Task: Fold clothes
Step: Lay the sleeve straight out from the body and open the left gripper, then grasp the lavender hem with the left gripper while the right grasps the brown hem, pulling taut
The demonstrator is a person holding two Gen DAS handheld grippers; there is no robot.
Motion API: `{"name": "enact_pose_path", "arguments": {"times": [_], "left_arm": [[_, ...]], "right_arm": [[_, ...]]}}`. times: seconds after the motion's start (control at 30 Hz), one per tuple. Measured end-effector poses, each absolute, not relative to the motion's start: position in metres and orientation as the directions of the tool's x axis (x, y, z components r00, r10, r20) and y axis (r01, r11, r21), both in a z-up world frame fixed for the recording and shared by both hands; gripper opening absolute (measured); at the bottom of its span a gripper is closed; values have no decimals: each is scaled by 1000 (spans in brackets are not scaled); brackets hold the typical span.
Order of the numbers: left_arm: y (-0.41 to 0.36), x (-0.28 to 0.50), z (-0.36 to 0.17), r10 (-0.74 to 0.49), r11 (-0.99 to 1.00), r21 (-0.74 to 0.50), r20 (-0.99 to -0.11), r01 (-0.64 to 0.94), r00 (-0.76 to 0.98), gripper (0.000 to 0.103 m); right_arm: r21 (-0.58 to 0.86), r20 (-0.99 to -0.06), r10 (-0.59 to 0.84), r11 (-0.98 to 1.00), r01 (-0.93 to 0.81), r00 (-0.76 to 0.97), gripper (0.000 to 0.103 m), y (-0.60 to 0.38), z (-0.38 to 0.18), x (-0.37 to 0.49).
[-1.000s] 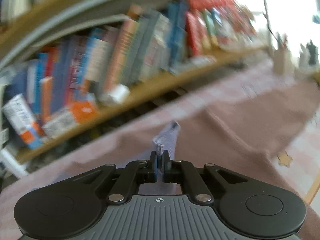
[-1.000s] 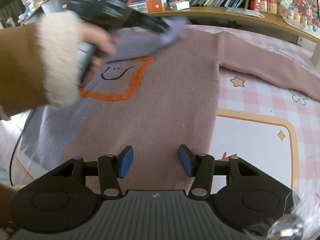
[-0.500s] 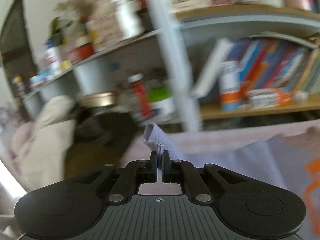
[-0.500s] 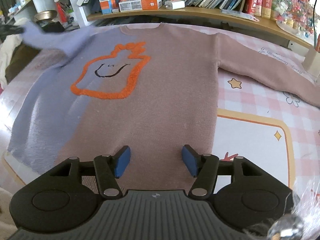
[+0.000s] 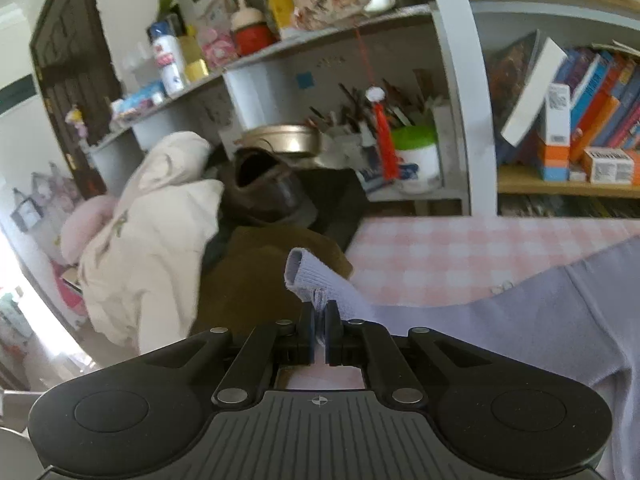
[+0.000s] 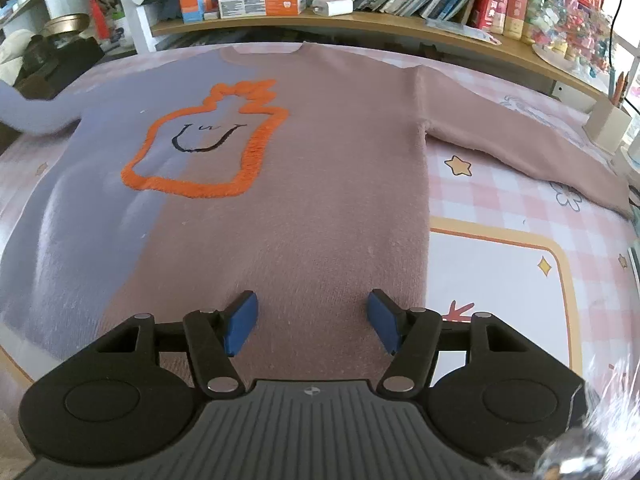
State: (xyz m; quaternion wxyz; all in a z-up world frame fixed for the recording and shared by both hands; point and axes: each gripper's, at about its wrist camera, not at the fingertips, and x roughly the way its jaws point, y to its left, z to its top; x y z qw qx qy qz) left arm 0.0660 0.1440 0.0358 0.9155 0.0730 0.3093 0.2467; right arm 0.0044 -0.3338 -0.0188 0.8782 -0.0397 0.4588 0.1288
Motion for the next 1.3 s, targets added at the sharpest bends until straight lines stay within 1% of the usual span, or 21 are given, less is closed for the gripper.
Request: {"name": "enact_pose_path", "arguments": {"times": [0.03, 0.1, 0.17, 0.2, 0.23, 0.3, 0.37, 0.5, 0.57, 0.63, 0.67, 0.7, 0.77, 0.83, 0.93, 1.0, 1.17, 1.3], "left_arm": [[144, 66, 33, 491, 871, 284, -536, -402, 686, 6], [144, 66, 30, 492, 870, 284, -542, -402, 682, 11], [145, 64, 30, 488, 872, 280, -550, -401, 677, 12], [145, 63, 30, 486, 873, 277, -555, -401, 675, 14], [145, 61, 31, 487, 873, 278, -550, -402, 678, 17], [144, 54, 35, 494, 869, 280, -535, -408, 685, 31], [140, 42, 39, 486, 873, 266, -525, -408, 699, 34], [127, 15, 43, 416, 907, 198, -540, -370, 732, 35], [115, 0, 39, 350, 934, 149, -567, -326, 745, 36], [100, -14, 33, 295, 951, 107, -594, -289, 749, 39], [93, -20, 30, 266, 959, 88, -607, -269, 749, 42], [84, -26, 26, 233, 967, 69, -621, -245, 748, 45], [68, -36, 17, 167, 980, 29, -649, -196, 742, 45], [53, -44, 9, 109, 987, -11, -672, -157, 732, 46], [40, -48, -3, 11, 985, -115, -707, -130, 707, 46], [34, -48, -8, -32, 980, -160, -721, -121, 692, 46], [18, -49, -20, -76, 979, -180, -755, -94, 652, 46], [14, -48, -27, -107, 974, -208, -765, -86, 635, 46]], "right_arm": [[47, -816, 186, 965, -259, 547, 61, -333, -19, 4], [43, -817, 179, 967, -251, 549, 60, -332, -19, 4], [41, -818, 174, 968, -246, 549, 60, -331, -19, 4], [40, -818, 172, 969, -244, 548, 60, -331, -19, 5], [39, -819, 170, 969, -243, 548, 60, -330, -19, 5], [38, -820, 168, 970, -241, 548, 60, -330, -19, 5], [36, -820, 165, 970, -239, 548, 60, -330, -19, 5], [35, -822, 164, 970, -239, 546, 60, -330, -18, 5], [34, -822, 164, 970, -240, 546, 60, -330, -18, 5], [35, -822, 163, 971, -237, 545, 60, -330, -18, 5], [35, -824, 158, 973, -229, 545, 59, -331, -17, 4], [35, -825, 154, 975, -221, 544, 55, -333, -16, 3], [41, -826, 146, 979, -200, 544, 48, -340, -13, -1], [59, -827, 143, 984, -168, 544, 38, -351, -10, -8], [79, -829, 140, 988, -134, 541, 38, -365, -7, -17], [78, -833, 127, 991, -113, 538, 38, -371, -6, -22], [97, -842, 105, 994, -43, 530, 39, -387, -8, -35], [106, -850, 96, 994, -10, 518, 39, -396, -11, -43]]}}
